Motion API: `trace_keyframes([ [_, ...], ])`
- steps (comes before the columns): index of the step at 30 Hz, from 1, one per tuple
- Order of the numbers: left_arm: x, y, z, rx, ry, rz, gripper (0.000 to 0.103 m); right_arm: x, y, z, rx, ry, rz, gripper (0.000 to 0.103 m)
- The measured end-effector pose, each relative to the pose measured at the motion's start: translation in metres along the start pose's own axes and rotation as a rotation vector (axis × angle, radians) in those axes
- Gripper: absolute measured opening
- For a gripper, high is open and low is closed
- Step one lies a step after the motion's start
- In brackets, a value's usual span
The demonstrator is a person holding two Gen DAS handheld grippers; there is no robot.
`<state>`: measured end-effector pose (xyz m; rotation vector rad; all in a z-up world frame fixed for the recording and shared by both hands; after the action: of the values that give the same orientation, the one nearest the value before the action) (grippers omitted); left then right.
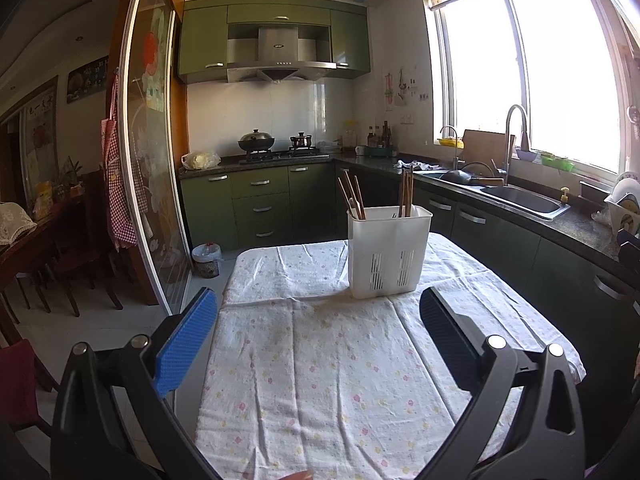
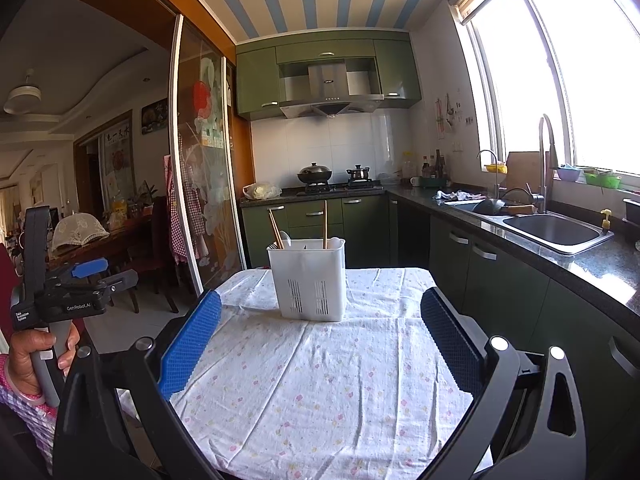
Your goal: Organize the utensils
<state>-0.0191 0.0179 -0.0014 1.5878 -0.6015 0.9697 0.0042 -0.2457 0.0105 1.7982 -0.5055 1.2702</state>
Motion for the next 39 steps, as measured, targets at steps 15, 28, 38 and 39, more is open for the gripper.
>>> trace_keyframes([
  [15,0.0,0.0,0.001,-0.004,0.002,-0.004,0.096,-0.006,-0.007,-0.003,0.001,0.002,-0.01,0.098],
  [28,-0.003,-0.009,0.001,-0.006,0.003,-0.015,0.096,-0.007,-0.009,-0.003,0.0,-0.002,-0.015,0.098],
  [38,-0.003,-0.01,-0.003,-0.02,0.017,-0.028,0.096,-0.009,-0.011,-0.003,0.001,-0.001,-0.018,0.098],
  [39,-0.003,-0.011,-0.003,-0.025,0.022,-0.033,0.096,-0.01,-0.012,-0.004,0.0,0.0,-0.018,0.098],
])
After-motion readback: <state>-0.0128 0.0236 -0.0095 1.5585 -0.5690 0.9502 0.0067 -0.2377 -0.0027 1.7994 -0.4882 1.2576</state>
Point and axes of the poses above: each gripper's, at about its wrist camera, not at the fingertips, and y roughly against the way its jaws point, z to its right, x to its top, the point moved 4 cm from there along -y, roughly the way its jaws point, and after that the axes turned 12 degrees about -z, right-handed, at the moved point
